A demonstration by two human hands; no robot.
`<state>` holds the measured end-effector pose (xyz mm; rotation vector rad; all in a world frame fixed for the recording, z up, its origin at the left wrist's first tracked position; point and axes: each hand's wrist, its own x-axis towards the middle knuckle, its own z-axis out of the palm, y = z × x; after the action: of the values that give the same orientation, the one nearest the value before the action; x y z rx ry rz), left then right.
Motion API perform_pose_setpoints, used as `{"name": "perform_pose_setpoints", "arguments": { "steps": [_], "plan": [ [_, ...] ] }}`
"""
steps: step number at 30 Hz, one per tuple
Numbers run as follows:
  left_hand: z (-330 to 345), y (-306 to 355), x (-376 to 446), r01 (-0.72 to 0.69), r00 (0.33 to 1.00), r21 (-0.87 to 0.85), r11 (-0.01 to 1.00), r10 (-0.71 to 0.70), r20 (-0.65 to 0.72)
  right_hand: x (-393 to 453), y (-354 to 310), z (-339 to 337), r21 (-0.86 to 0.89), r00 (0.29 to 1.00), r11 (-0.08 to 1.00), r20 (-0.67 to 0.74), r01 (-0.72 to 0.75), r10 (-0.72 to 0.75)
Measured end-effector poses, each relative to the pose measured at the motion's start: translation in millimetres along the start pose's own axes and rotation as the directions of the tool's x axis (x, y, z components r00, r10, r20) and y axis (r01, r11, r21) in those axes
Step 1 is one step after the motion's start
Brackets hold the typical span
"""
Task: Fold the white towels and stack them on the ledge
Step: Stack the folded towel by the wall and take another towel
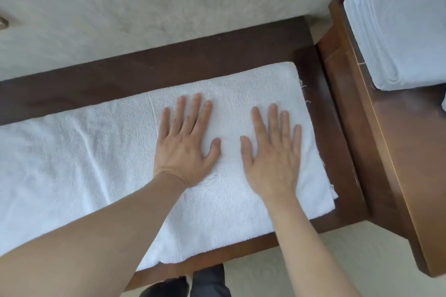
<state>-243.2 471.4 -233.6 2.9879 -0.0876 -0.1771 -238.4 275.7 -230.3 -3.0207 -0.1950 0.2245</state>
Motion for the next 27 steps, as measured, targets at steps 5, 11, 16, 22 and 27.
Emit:
{"name": "perform_pose_setpoints", "arguments": {
  "steps": [5,11,16,22,27],
  "plan": [
    [2.3,0.6,-1.0,0.005,1.0,0.02,1.0,-0.004,-0.027,-13.8,18.1,-8.1,0.072,0.949,0.952,-0.087,-0.298,0.304],
    [0.4,-0.1,-3.8,0.015,0.999,-0.02,1.0,-0.016,-0.041,-65.3,-11.9,12.6,0.014,0.99,0.991,-0.032,0.136,-0.135],
    [0.3,-0.3,-6.5,0.01,0.998,-0.052,0.999,-0.013,-0.057,-75.0,48.5,3.3,-0.016,0.977,0.977,-0.035,-0.213,0.212],
    [3.3,-0.8,-6.2,0.005,0.996,-0.051,0.999,-0.01,-0.09,-55.0,-7.1,-3.8,0.091,0.995,0.996,-0.103,0.003,0.006],
    [0.0,-1.0,-8.6,-0.01,0.995,-0.091,0.996,0.0,-0.102,-49.0,-24.6,15.3,0.01,0.998,1.0,-0.066,0.023,-0.022]
  ]
}}
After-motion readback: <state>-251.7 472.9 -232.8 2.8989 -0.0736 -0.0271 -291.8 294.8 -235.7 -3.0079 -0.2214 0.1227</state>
